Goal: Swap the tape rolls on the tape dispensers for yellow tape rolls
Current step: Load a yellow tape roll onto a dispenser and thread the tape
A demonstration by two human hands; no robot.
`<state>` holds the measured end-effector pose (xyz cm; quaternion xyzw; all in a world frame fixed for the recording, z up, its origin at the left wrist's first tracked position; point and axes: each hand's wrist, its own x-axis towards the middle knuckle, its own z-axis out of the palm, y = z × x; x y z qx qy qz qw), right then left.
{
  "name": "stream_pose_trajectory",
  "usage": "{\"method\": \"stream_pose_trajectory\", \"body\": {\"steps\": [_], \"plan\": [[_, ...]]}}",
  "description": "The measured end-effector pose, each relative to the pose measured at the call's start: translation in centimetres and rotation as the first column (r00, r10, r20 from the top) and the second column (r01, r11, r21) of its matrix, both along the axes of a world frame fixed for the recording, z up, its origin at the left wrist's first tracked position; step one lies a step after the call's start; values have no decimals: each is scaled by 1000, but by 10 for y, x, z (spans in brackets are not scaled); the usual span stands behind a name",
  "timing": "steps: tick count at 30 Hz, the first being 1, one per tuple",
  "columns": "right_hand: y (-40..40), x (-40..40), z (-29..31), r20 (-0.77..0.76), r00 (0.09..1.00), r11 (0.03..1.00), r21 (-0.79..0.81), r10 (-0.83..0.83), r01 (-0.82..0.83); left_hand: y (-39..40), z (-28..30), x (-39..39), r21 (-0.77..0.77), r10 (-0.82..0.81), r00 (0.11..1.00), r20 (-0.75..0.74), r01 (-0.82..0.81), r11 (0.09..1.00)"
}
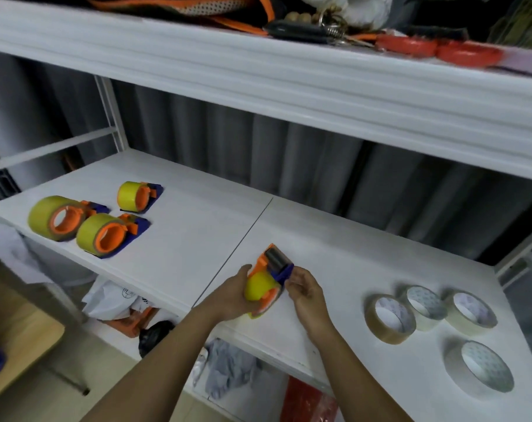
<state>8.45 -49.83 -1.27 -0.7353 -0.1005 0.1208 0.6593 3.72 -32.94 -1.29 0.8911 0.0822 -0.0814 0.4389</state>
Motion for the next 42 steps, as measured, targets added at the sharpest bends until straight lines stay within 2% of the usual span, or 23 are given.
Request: {"method": "stream_pose_trajectory", "body": {"steps": [4, 9, 17, 24, 26, 30, 38, 42], "plan": [[8, 2, 0, -84, 995, 998, 51, 53, -49, -1, -10, -11, -40, 144, 979, 141, -140, 989], [31, -9, 4, -119, 960, 964, 112, 254, -242, 12, 3, -30, -204, 334, 928, 163, -299, 932], [101, -14, 22, -168, 840, 854, 30, 517, -519, 75, 38, -42, -314, 545, 805, 236, -468, 826], [185, -19, 33, -214, 740, 767, 90, 638, -635, 161, 66, -55, -295, 526, 805, 274, -450, 843], [216, -23, 34, -193, 734, 757, 103, 652, -645, 189, 70, -60, -303, 544, 786, 295, -463, 833], [281, -31, 29, -160, 798, 811, 194, 581, -552, 242, 71, -68, -316, 568, 766, 301, -482, 817], [377, -27, 43, -198, 826, 838, 284, 527, -467, 327, 68, -77, -293, 547, 757, 358, -465, 836], [409, -15, 58, -203, 826, 843, 254, 525, -474, 351, 67, -67, -369, 526, 772, 357, -401, 838]]}}
